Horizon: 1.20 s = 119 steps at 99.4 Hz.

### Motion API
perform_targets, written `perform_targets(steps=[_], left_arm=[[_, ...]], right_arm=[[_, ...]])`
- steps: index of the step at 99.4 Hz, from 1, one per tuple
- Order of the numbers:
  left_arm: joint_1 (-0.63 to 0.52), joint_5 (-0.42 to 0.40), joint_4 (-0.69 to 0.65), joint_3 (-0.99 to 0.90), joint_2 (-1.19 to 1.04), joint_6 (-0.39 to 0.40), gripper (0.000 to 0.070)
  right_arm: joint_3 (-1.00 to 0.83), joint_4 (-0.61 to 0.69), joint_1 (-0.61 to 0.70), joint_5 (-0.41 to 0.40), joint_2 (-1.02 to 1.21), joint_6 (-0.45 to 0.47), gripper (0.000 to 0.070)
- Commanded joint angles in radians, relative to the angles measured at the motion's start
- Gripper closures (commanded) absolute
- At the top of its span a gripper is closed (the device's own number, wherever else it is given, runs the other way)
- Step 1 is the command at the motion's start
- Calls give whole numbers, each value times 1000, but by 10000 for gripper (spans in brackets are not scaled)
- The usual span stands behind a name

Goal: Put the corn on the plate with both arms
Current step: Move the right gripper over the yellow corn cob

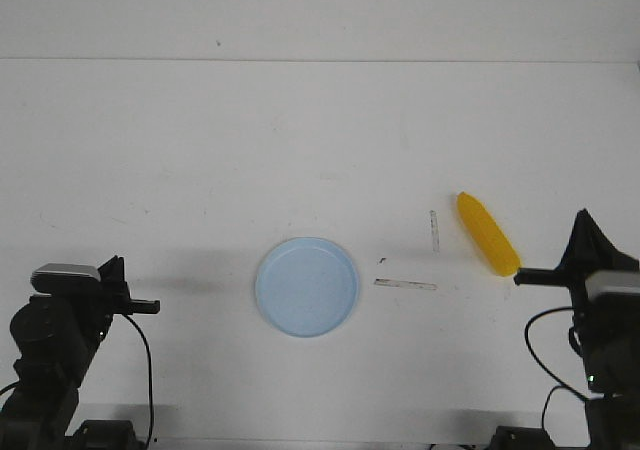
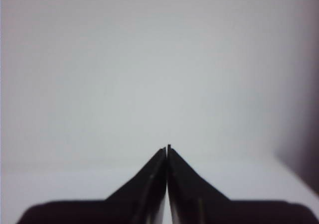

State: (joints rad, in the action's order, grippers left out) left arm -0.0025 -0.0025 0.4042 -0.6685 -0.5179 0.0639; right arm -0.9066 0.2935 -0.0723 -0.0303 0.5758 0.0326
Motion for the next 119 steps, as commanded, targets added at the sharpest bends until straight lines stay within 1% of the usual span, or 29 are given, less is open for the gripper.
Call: perform_targets(steps=[1,8,15,25,28,31,34,44,46,49,52,56,69,75,83,99,119], left_arm=[[-14,-10,-13,-5,-4,-3,700],[-28,-30,-13,-5,-4,0,700],[-37,-36,-13,-5,-4,4,700],[-39,-36,-13,-5,-4,4,700],[-39,-36,-13,-5,-4,3,700],[-39,-36,-13,-5,-4,3,700],[-39,-36,-13,-5,-4,3,700],[-39,-36,-13,-5,-4,3,700],[-39,-36,-12,-5,-4,3,700],[-39,-36,-12,-5,-4,3,700],[-39,-36,-11,-5,-4,3,700],[-39,-36,-10,-5,-4,3,700],[-39,-36,-8,-5,-4,3,700],[-39,-36,-8,-5,-4,4,700],[-39,-36,-8,-5,-4,3,700],[-39,-36,-8,-5,-4,4,700],[-39,-36,-2,-5,-4,3,700]], right_arm=[[-134,114,0,-22,138,-40,691],[-246,230,0,-56,261,-80,685],[-333,321,0,-87,370,-136,684],[-405,390,0,-134,495,-201,678],[-414,399,0,-144,523,-224,663],[-419,405,0,-154,550,-246,616],[-420,410,-1,-155,574,-263,545],[-420,441,-1,-153,651,-317,235],[-420,448,-1,-153,666,-326,184],[-420,459,-1,-153,690,-337,125],[-420,474,-1,-152,712,-351,95],[-420,495,-2,-152,741,-377,85],[-419,564,-2,-143,840,-491,82],[-419,595,-2,-125,888,-546,81],[-419,618,-6,-117,947,-581,80],[-419,615,-18,-119,1044,-584,80],[-417,571,-34,-124,1137,-583,80]])
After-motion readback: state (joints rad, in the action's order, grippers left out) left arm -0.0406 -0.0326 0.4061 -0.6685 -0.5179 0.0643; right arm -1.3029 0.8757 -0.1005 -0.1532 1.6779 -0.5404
